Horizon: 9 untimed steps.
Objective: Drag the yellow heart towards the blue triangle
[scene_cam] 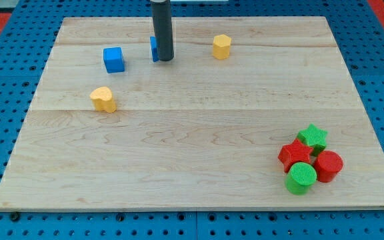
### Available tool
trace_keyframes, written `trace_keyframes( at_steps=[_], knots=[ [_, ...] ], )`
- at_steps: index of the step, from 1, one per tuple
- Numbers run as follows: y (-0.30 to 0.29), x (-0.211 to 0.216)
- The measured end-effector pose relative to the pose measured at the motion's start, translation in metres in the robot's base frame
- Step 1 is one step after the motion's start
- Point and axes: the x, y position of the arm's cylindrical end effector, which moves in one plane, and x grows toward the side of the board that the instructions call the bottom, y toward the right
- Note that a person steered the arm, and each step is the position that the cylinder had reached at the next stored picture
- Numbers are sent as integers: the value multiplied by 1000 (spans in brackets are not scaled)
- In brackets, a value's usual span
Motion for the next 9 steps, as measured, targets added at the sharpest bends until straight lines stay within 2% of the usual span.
trace_keyframes(
  at_steps=[1,2,3,5,8,9],
  knots=[
    [-27,39],
    [-80,35],
    [-107,36],
    [-153,139],
    [-58,147],
    [-49,115]
  ],
)
